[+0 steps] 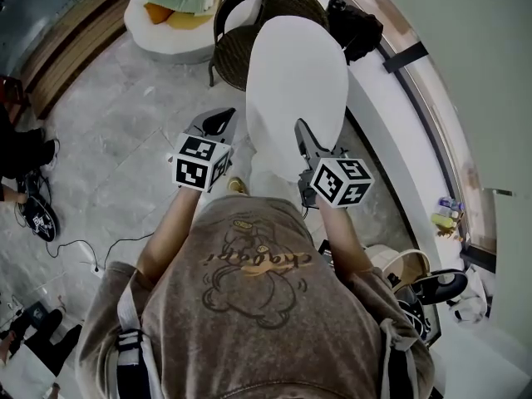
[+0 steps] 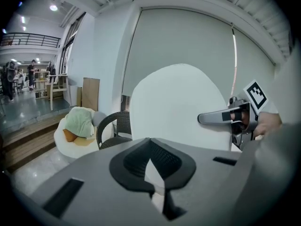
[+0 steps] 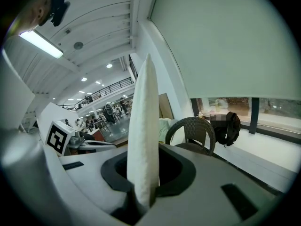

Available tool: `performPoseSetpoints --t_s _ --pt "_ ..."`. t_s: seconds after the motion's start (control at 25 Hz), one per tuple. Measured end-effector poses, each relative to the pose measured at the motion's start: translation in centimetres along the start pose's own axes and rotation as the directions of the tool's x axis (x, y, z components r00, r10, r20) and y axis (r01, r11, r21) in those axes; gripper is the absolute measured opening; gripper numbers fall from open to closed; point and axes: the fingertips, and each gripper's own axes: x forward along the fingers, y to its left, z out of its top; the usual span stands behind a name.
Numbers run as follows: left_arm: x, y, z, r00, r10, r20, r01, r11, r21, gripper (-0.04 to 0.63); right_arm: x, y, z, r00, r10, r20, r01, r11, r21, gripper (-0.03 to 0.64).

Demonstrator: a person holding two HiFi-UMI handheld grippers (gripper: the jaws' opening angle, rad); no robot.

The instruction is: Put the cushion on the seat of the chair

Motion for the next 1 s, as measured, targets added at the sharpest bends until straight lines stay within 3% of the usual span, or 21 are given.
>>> performPoseSetpoints --t_s 1.0 --pt "13.5 5.8 8.7 0.996 0.088 -0.014 -0.089 0.994 -0.056 0.003 12.3 -10.4 9.1 0.989 0.122 -0.084 -0.123 0.992 -0.006 0.072"
